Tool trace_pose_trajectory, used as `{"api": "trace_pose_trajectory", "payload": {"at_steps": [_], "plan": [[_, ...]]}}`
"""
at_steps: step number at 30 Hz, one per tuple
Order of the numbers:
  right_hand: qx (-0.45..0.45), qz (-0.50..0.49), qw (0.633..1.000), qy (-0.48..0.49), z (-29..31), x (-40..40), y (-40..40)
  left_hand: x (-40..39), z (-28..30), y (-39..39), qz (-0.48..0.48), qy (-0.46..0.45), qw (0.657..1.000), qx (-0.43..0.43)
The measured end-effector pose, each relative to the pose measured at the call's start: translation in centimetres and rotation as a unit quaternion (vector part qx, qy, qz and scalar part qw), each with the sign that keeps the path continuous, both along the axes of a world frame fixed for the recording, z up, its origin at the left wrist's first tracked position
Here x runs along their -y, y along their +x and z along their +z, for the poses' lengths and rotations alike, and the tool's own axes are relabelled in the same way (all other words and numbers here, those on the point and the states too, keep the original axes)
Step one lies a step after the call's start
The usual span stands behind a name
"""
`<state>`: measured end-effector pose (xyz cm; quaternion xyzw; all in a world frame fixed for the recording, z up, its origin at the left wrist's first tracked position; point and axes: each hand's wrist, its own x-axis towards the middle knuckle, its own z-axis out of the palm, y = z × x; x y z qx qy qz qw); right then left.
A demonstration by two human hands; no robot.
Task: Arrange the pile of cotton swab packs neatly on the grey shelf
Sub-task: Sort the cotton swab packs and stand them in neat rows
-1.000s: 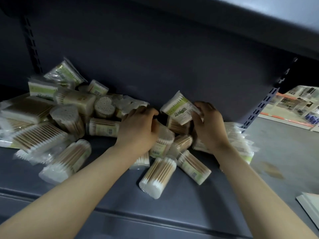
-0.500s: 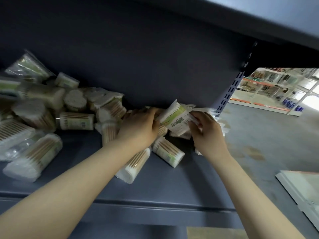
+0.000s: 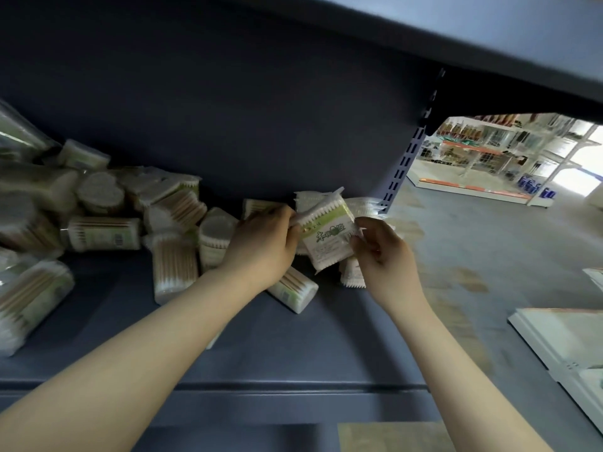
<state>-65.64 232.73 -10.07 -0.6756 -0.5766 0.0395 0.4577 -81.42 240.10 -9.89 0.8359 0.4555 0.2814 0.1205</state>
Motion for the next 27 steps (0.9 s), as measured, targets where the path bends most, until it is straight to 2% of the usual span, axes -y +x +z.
{"api": "trace_pose_trajectory", "payload": {"at_steps": [5,8,11,17,27], "plan": [[0.027,0.036,0.999,-0.030,-0.6,0.6,0.2,0.8,0.3,1.1,-0.017,-0.020,0.999,0.031],[0.033,0.035,0.999,-0.015,-1.0,0.8,0.2,0.9,0.5,1.5,-0.019,-0.026,0.998,0.051],[-0.002,0.022,1.000,0.002,-1.1,0.9,0.5,0.9,0.6,1.7,-0.019,-0.038,0.996,0.072],[-0.056,-0.001,0.998,0.021,-0.7,0.8,1.4,0.7,0.1,1.6,-0.001,-0.081,0.995,0.055],[-0.010,0.028,0.998,-0.059,-1.4,0.6,1.1,0.7,0.2,2.0,-0.010,-0.051,0.995,0.089]]}}
